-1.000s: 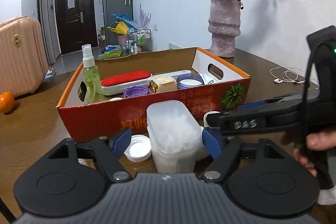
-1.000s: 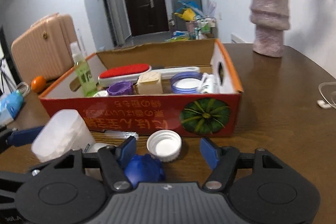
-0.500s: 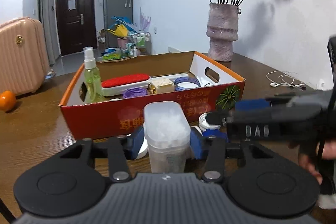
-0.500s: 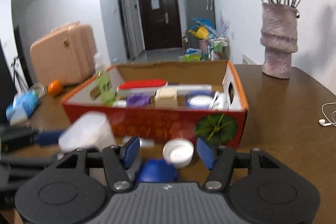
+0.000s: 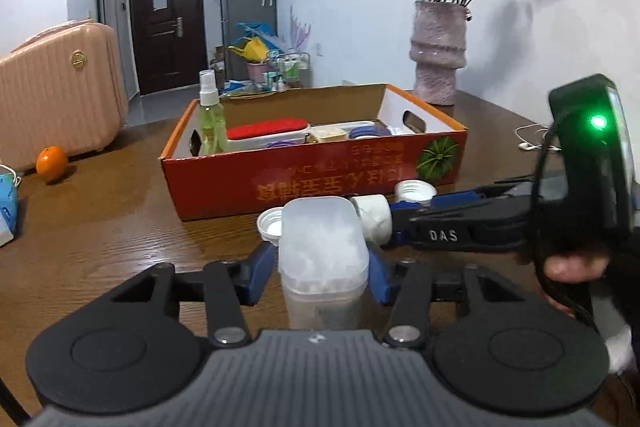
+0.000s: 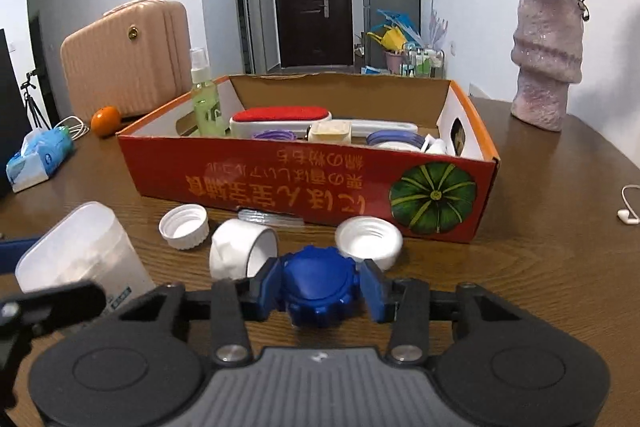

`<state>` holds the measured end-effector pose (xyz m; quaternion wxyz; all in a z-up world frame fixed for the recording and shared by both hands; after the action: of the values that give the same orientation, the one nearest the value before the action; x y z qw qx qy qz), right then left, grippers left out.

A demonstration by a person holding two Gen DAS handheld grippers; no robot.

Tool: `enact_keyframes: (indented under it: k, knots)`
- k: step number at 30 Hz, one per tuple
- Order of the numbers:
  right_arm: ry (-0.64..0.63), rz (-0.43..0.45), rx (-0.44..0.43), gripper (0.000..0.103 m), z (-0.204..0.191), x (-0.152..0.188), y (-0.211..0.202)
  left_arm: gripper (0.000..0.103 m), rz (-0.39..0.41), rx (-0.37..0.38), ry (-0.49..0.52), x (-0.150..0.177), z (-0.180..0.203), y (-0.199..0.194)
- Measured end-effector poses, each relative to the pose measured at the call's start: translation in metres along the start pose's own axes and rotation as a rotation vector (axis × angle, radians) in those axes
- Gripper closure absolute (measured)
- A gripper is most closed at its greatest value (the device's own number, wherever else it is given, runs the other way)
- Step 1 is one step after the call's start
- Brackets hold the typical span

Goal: Organize rigid objects
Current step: 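Close the right gripper on the blue cap while the left gripper holds the container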

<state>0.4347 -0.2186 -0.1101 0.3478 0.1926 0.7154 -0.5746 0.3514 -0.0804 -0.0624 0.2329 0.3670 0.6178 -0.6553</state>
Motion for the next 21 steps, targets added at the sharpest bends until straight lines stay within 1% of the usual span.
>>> enact_keyframes:
  k: [1,3,4,6,7,8,10,11,12,13,14,16,19,20,21]
  knots:
    - [-0.004,0.001,0.005,0.066,-0.001,0.0,0.0,0.059,-0.002,-0.006,-0.005,0.001,-0.001,-0.001]
    - [-0.026,0.003,0.016,0.099,-0.004,0.001,-0.003,0.059,0.007,-0.006,-0.019,0.004,-0.002,-0.009]
    - [-0.041,0.007,0.023,0.101,-0.007,0.002,-0.006,0.059,0.012,-0.002,-0.028,0.006,-0.003,-0.015]
    - [-0.058,-0.007,0.05,0.1,-0.011,0.006,-0.012,0.059,0.025,0.003,-0.037,0.01,-0.003,-0.027]
    - [-0.064,-0.015,0.049,0.099,-0.013,0.009,-0.014,0.059,0.032,-0.001,-0.04,0.012,-0.004,-0.034]
    - [-0.065,-0.025,0.042,0.095,-0.015,0.013,-0.016,0.059,0.042,-0.006,-0.04,0.014,-0.006,-0.042]
    - [-0.055,-0.013,0.04,0.083,-0.016,0.018,-0.023,0.059,0.057,-0.011,-0.049,0.018,-0.01,-0.054]
    - [-0.053,-0.001,0.044,0.061,-0.017,0.018,-0.026,0.059,0.057,-0.017,-0.057,0.02,-0.013,-0.058]
    - [-0.055,0.005,0.052,0.044,-0.017,0.018,-0.028,0.059,0.056,-0.025,-0.063,0.022,-0.016,-0.06]
    - [-0.062,0.008,0.059,0.043,-0.016,0.018,-0.028,0.059,0.052,-0.034,-0.071,0.024,-0.019,-0.061]
    - [-0.07,0.009,0.057,0.047,-0.016,0.017,-0.025,0.059,0.05,-0.039,-0.076,0.025,-0.022,-0.061]
    - [-0.076,-0.023,0.053,0.047,-0.015,0.016,-0.016,0.059,0.05,-0.045,-0.084,0.026,-0.026,-0.061]
    - [-0.073,-0.036,0.03,0.048,-0.015,0.01,-0.005,0.059,0.048,-0.038,-0.092,0.025,-0.029,-0.058]
    - [-0.068,-0.045,0.031,0.051,-0.015,0.008,-0.001,0.059,0.049,-0.036,-0.091,0.025,-0.029,-0.057]
    - [-0.068,-0.047,0.038,0.058,-0.015,0.006,0.002,0.059,0.05,-0.034,-0.088,0.025,-0.03,-0.057]
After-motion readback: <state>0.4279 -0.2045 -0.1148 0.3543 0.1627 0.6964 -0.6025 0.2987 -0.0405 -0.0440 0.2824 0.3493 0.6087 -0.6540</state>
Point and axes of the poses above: each gripper's, at about its wrist camera, not at the fingertips, and y roughly the way its jaws point, z to its right, x to its underside, the point moved 6 cm from there along y, roughly the way its jaws point, and after that the axes turned 8 degrees about -z, right-handed, at the moved point
